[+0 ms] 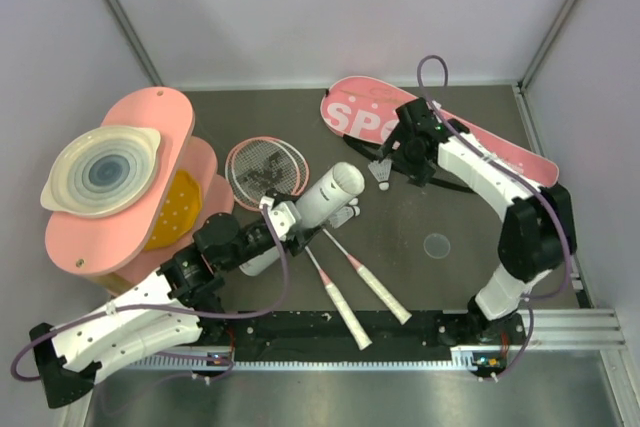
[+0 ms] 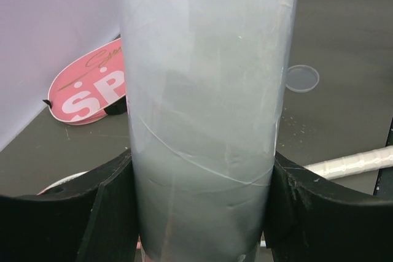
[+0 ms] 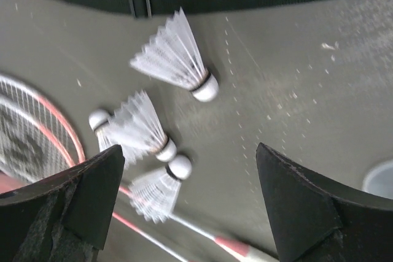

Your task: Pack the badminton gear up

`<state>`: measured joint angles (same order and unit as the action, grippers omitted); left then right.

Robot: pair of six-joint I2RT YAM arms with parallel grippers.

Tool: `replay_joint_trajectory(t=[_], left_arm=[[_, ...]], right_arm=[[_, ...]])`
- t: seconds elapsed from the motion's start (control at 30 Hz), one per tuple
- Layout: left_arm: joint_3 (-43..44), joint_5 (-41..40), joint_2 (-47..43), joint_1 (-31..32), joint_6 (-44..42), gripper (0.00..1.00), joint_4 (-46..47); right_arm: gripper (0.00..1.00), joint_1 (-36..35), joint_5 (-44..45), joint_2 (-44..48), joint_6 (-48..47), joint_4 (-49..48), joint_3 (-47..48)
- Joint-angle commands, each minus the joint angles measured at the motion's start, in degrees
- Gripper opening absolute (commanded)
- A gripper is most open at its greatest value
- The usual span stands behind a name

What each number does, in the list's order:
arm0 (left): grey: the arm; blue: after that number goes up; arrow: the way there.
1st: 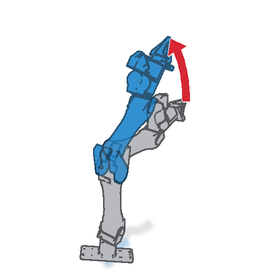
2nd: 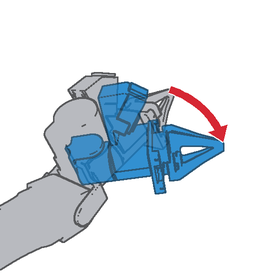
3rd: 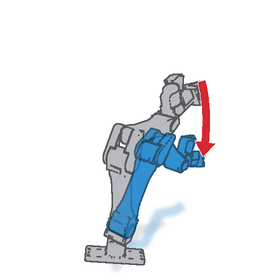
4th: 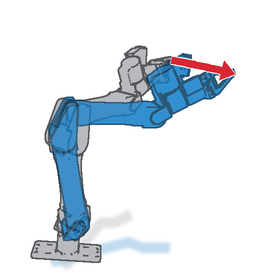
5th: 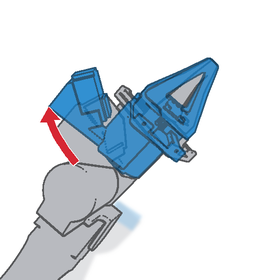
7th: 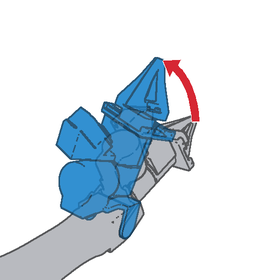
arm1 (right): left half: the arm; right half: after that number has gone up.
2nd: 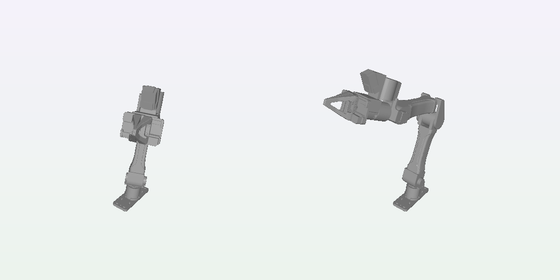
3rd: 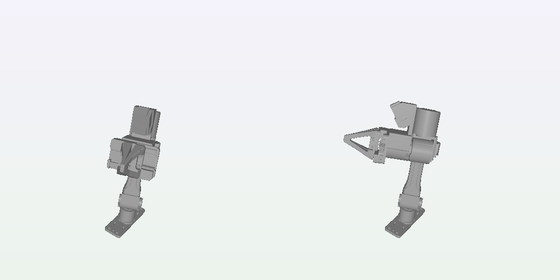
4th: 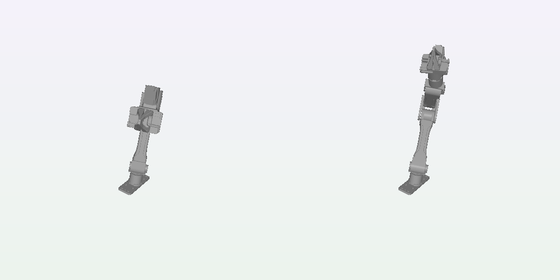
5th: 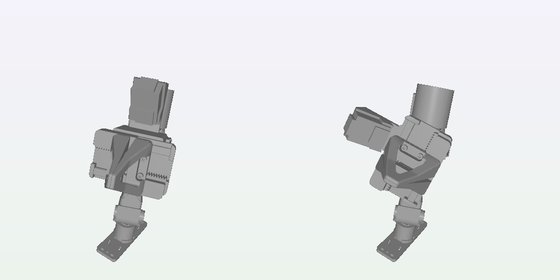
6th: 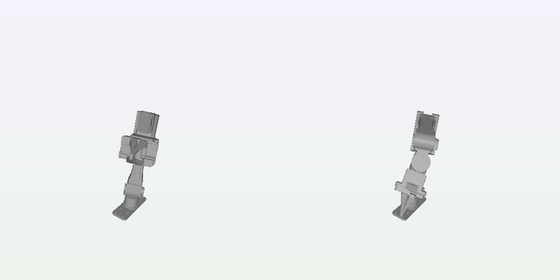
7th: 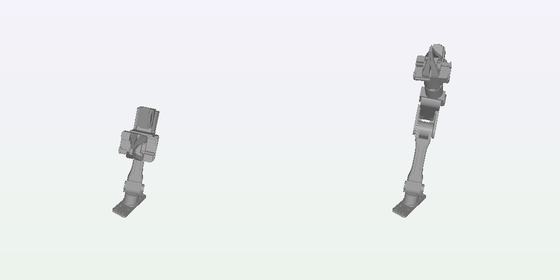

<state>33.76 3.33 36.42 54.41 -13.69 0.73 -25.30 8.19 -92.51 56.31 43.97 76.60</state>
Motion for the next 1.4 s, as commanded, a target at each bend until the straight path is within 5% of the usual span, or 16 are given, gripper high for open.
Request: replay_joint_trajectory(t=[0.0, 0.17, 0.47, 0.87, 0.93, 1.37], left_arm=[[-1.9, -0.2, -1.7, -0.2, -1.2, 0.11, 6.4], [-2.5, 0.5, -3.1, -0.2, -1.3, 0.11, 5.0], [-3.9, 1.1, -4.8, -0.2, -1.2, 0.11, 4.3], [-4.1, 1.2, -4.4, -0.1, -1.2, 0.11, 4.3], [-4.2, 1.2, -4.5, -0.2, -1.2, 0.11, 4.4], [-4.3, 1.3, -3.8, -0.2, -1.4, 0.11, 4.4]], right_arm=[[0.87, 1.9, 4.1, -8.7, 7.8, 0.9, 8.6], [0.85, 2.2, 4.9, -19.7, 8.0, 4.0, 17.8], [0.76, 2.3, 6.3, -25.1, 8.4, 5.2, 21.5], [0.19, 2.5, 4.9, -25.1, 8.9, 5.0, 20.4], [0.01, 2.9, 3.5, -24.6, 9.0, 4.7, 19.7], [0.0, 3.2, -2.1, -7.4, -9.8, -6.9, 5.0]])
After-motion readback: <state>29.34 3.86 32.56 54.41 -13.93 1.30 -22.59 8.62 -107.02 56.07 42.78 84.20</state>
